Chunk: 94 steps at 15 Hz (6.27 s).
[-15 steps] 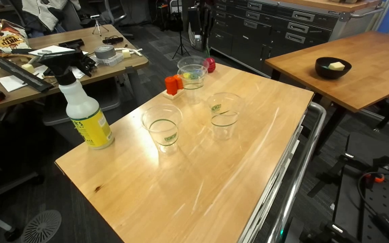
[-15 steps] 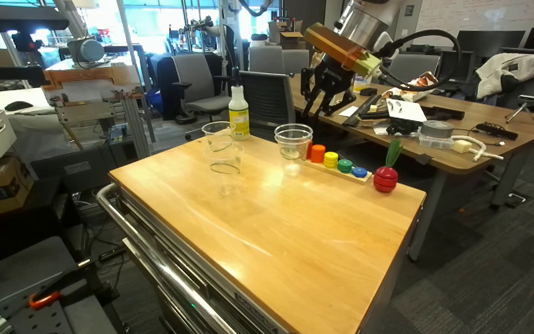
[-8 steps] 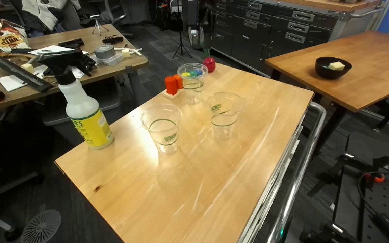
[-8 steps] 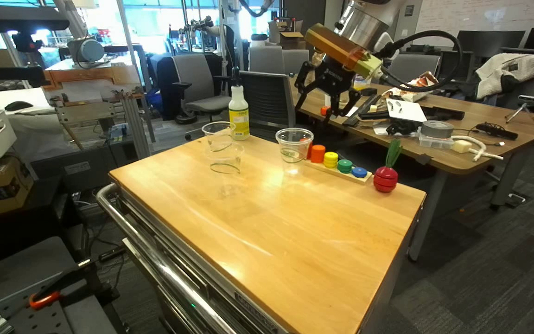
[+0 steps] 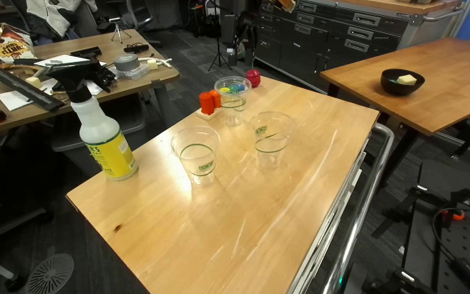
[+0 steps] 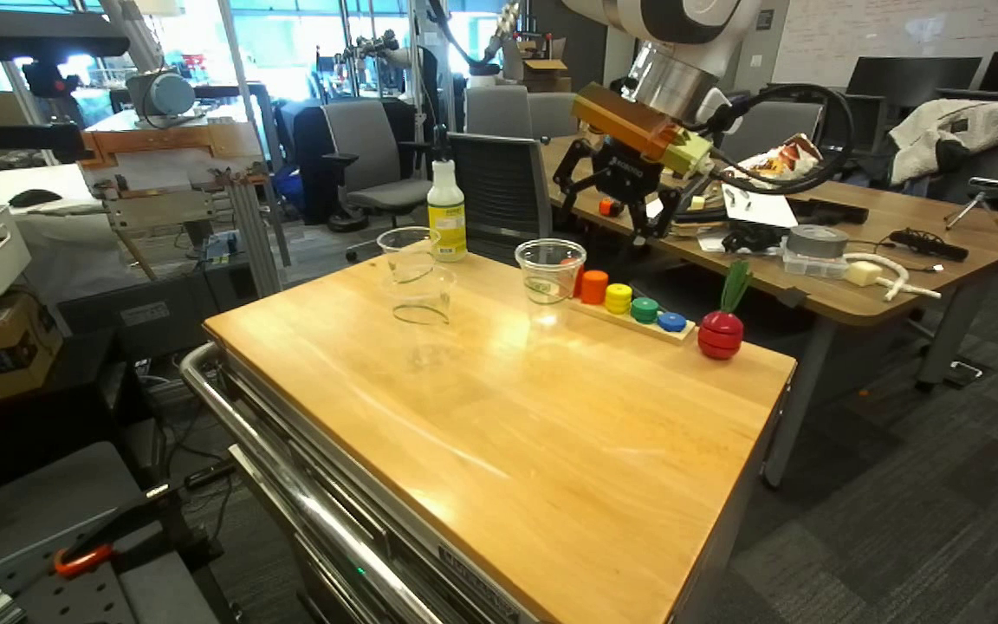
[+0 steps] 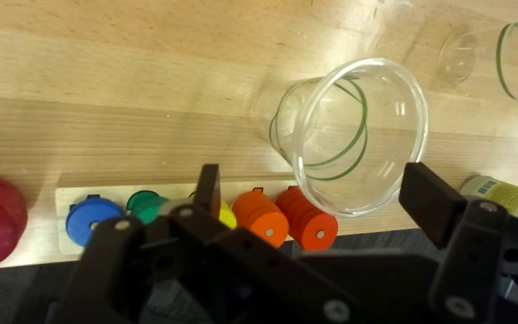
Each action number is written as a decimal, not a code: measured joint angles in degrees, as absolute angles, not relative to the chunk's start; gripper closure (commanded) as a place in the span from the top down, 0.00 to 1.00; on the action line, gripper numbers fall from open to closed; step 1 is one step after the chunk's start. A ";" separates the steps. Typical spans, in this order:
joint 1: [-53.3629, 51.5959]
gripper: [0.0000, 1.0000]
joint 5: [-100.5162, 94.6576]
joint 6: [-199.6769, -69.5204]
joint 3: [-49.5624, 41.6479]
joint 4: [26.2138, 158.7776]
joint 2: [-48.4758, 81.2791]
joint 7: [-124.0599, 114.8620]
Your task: Stack up the plastic cups on each other.
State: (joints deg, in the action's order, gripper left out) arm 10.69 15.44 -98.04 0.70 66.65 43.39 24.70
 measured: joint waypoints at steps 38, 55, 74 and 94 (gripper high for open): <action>9.51 0.06 9.21 -100.17 0.98 91.38 16.25 20.68; 4.44 0.06 11.54 -106.28 1.16 111.24 5.76 32.07; 2.59 0.07 11.59 -115.74 1.37 117.43 5.73 36.17; 1.66 1.00 11.65 -119.59 1.69 119.28 5.11 38.79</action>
State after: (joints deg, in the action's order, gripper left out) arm 1.66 11.65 -119.59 1.69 119.28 5.11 38.79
